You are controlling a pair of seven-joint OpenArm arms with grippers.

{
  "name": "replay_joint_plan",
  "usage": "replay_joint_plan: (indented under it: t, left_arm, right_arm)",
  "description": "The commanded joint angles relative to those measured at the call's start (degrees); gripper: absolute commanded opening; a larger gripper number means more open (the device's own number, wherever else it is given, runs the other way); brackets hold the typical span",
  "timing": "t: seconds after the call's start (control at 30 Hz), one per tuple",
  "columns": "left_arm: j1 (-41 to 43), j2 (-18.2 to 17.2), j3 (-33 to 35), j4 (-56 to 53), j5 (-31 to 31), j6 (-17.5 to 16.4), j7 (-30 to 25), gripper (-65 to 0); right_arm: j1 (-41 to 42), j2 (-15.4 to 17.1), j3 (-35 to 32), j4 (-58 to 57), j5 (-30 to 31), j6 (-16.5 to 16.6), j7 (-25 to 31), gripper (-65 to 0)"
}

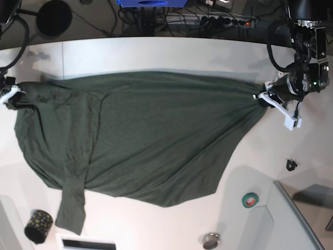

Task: Layout the t-shirt on the table in an organized manner, then fold the t-shirt properly
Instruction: 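Pull the held shirt edge back toward the arms with both grippers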

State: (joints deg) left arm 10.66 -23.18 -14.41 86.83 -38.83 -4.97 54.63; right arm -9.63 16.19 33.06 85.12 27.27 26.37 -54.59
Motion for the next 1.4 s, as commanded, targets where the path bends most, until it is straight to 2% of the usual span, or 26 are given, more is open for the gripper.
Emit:
replay_joint_plan:
  t: [0.0, 0.07, 0.33, 0.47, 0.63, 0.9, 1.37]
  left_arm:
    - [-0.50, -1.13, -0.93, 0.78, 0.10, -0.08, -0.96, -65.0]
    - [-0.50, -2.10, -0.66, 0.69, 0.10, -0.08, -0.79, -65.0]
    - [-5.25, -2.18, -0.57, 0.51, 0.10, -0.08, -0.26, -65.0]
    - [-6.13, -2.27, -0.57, 0.51, 0.10, 0.01, 2.99, -65.0]
    - [-1.91, -2.01, -0.49, 0.69, 0.10, 0.01, 2.99, -65.0]
    - [7.15, -2.01, -1.01, 1.13, 0.10, 0.01, 2.64, -65.0]
    - [10.66, -1.92, -0.66, 1.13, 0.10, 0.01, -0.87, -65.0]
  right_arm:
    - [0.00, 1.09, 0.39, 0.72, 0.65, 0.05, 0.92, -64.8]
    - [0.00, 1.09, 0.39, 0.72, 0.65, 0.05, 0.92, -64.8]
    - [3.43, 1.44, -0.05, -1.83, 0.47, -0.39, 0.39, -64.8]
    - [3.69, 1.44, 0.22, -5.52, 0.47, -0.39, -0.84, -64.8]
    - [3.25, 1.09, 0.30, -10.44, 0.47, -0.13, -0.58, -64.8]
    - [1.50, 1.27, 0.22, -10.97, 0.47, -0.13, 1.36, -64.8]
    - [0.27, 1.44, 0.22, -11.06, 0.29, -0.39, 1.62, -64.8]
